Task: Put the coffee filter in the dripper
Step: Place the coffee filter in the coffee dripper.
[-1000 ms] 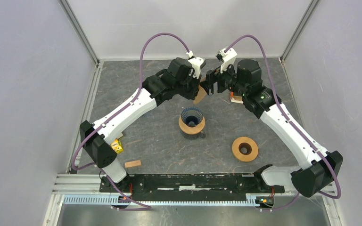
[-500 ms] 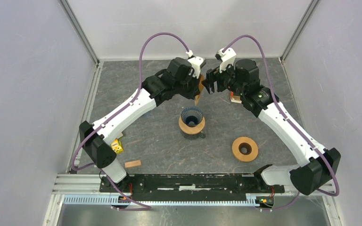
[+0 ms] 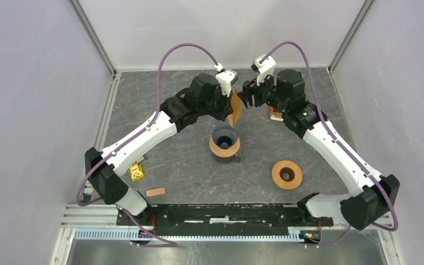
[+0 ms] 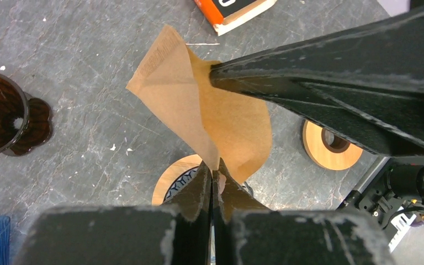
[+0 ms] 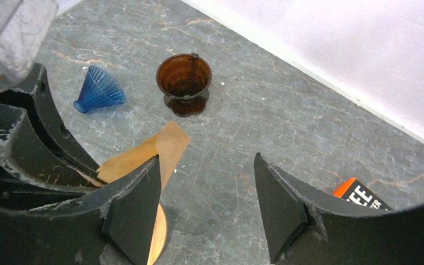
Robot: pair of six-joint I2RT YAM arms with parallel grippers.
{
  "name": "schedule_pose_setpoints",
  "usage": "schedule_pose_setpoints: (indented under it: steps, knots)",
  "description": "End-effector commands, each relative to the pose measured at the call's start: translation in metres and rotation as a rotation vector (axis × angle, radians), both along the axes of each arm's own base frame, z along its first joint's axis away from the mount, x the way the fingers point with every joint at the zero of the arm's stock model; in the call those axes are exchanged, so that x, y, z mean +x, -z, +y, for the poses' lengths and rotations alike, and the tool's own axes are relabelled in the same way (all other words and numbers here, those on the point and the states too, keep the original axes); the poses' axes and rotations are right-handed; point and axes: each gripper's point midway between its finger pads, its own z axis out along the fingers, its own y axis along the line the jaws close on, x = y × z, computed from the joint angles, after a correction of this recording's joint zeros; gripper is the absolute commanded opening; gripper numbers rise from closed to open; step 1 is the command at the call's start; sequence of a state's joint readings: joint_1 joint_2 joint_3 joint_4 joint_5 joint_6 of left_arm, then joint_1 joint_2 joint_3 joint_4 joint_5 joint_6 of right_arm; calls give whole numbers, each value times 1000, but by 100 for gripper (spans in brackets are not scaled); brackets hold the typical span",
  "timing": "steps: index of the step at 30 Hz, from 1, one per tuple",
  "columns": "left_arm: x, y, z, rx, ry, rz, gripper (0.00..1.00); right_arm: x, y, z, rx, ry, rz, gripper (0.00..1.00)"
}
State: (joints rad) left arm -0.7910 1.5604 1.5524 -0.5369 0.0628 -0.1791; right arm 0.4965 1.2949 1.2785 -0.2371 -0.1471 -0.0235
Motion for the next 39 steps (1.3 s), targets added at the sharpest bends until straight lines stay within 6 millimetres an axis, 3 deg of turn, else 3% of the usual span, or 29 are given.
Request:
schedule_pose_setpoints:
  steps: [1, 5, 14, 23, 39]
  knots:
    - [-6, -34, -4, -69, 91, -118, 2, -6, -14, 10, 35, -72, -66, 67]
    - [-11, -36, -5, -73, 127, -133, 2, -12, -6, 18, 32, -140, -71, 65]
    - [-29, -37, -4, -71, 234, -153, 2, -33, -18, 23, -68, -304, -229, 64]
    - [-44, -32, -4, -61, 314, -139, 2, -53, -10, 30, -196, -489, -333, 57]
    - [-50, -24, 0, -35, 339, -123, 2, -65, 6, 32, -315, -626, -400, 30]
